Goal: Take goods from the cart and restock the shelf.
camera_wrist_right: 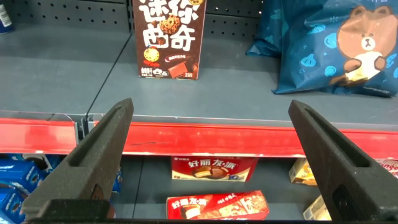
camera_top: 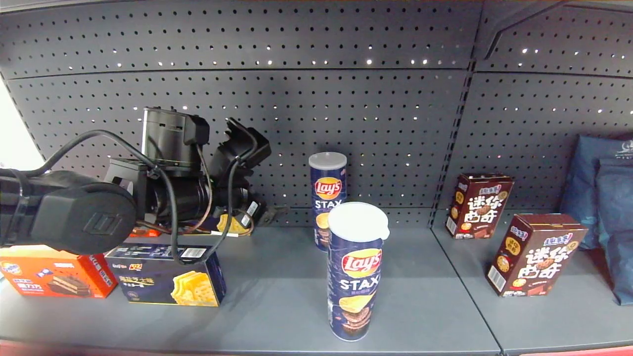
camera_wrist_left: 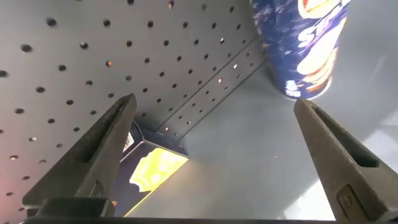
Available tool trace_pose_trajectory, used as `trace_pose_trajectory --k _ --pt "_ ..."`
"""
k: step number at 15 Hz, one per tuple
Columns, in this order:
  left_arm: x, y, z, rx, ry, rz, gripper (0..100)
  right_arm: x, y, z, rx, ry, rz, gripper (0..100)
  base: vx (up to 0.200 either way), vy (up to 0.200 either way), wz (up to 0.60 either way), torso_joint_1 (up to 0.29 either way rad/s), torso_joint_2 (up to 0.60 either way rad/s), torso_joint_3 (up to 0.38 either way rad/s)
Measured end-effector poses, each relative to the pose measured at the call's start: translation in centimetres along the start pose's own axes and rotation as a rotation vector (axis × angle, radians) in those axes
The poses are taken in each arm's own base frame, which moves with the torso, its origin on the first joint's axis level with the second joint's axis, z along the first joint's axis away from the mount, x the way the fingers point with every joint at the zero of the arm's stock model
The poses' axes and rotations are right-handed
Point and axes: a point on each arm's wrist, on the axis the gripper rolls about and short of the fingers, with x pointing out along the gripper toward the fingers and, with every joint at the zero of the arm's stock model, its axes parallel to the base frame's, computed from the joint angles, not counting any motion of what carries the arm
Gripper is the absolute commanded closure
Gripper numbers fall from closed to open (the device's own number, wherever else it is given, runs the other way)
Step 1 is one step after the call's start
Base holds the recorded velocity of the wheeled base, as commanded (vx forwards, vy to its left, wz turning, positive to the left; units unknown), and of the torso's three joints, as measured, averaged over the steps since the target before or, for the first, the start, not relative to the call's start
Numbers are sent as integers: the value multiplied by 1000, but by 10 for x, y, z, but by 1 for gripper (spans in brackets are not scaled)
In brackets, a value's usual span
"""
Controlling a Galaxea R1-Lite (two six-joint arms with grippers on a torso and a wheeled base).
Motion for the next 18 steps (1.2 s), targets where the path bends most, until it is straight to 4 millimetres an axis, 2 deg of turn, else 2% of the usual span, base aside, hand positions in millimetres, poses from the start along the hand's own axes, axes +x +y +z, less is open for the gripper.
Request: trace_pose_trajectory --k 5,12,18 --pt "21 -6 -3 9 60 49 0 0 0 0 0 1 -1 0 0 0 0 0 0 0" --pt "53 -22 -5 25 82 5 0 0 0 0 0 0 -3 0 0 0 0 0 0 0" --pt "73 -23 -4 22 81 3 0 0 0 0 0 0 -4 0 0 0 0 0 0 0"
